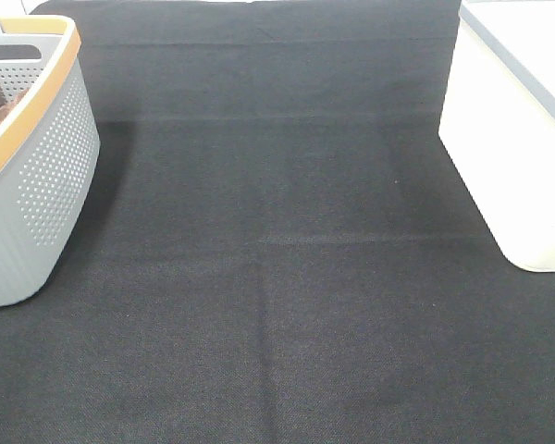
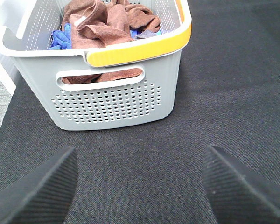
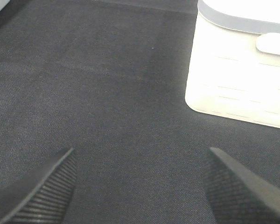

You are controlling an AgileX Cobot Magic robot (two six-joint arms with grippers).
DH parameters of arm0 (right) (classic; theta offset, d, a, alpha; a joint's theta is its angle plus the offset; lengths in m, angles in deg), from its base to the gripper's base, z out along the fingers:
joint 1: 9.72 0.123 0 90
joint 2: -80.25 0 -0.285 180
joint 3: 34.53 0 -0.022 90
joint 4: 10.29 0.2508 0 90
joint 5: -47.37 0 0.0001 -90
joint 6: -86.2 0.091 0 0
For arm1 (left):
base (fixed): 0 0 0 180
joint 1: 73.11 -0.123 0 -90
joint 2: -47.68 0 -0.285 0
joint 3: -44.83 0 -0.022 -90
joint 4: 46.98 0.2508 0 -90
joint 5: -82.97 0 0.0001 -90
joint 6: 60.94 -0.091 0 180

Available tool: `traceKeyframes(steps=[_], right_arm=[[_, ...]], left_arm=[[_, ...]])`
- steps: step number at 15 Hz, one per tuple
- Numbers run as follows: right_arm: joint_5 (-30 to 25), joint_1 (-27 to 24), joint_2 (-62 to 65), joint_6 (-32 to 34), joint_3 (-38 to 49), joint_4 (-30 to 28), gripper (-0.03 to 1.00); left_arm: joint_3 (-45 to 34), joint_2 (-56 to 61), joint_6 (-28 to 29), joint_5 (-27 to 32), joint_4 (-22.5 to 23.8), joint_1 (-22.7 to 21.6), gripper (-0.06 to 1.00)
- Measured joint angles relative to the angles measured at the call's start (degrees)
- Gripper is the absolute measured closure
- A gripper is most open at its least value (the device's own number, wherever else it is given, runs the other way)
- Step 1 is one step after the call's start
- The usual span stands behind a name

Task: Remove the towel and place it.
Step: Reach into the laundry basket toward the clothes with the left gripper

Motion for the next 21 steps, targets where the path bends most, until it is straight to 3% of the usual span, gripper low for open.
traceKeyframes(steps=[21], right_arm=[[0.0,0.0,0.0,0.0,0.0,0.0,0.25]], left_arm=[[0.0,0.0,0.0,0.0,0.0,0.0,0.23]])
